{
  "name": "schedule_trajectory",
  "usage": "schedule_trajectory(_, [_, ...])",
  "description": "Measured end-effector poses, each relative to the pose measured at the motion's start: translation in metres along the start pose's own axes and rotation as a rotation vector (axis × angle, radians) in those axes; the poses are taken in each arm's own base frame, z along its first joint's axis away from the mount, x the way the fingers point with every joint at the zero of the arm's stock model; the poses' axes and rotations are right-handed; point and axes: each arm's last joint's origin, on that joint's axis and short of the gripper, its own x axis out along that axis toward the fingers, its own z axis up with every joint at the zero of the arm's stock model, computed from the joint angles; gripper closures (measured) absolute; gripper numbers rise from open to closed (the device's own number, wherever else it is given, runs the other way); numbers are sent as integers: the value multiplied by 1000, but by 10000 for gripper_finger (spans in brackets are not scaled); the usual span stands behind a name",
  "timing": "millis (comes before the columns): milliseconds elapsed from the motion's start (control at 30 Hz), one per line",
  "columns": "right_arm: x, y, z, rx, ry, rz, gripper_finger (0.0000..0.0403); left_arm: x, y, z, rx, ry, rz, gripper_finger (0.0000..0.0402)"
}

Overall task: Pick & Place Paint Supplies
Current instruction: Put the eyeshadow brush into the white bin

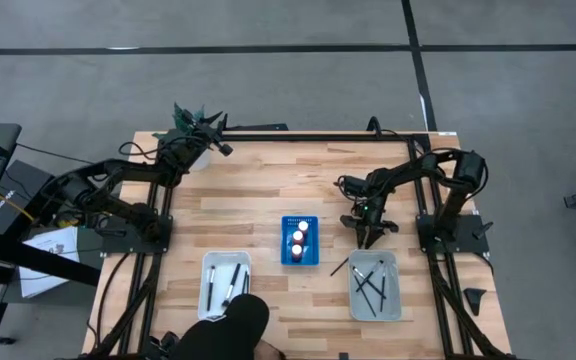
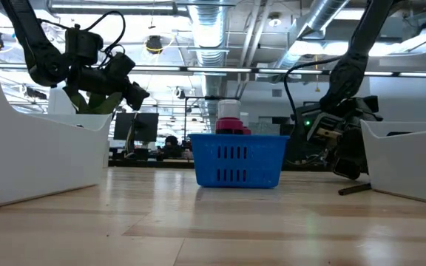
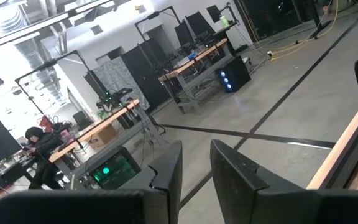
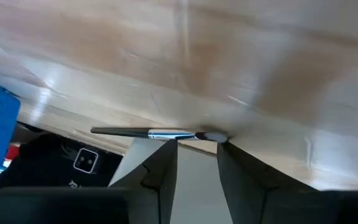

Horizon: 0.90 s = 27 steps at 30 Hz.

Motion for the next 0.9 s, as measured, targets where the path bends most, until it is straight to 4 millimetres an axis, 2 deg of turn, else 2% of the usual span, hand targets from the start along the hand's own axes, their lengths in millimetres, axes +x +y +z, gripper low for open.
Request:
schedule_trajectory(367, [-8,-2,5,47,-19,30,291,0,0,-1,1,6,-3,325])
schedule_trajectory(733, [-7,-1,5,52,-30,18,292,0,0,-1,2,9,-3,325])
schedule_trajectory(900, [-9,-2,6,62,-32,24,307,0,0,-1,2,10,-3,325])
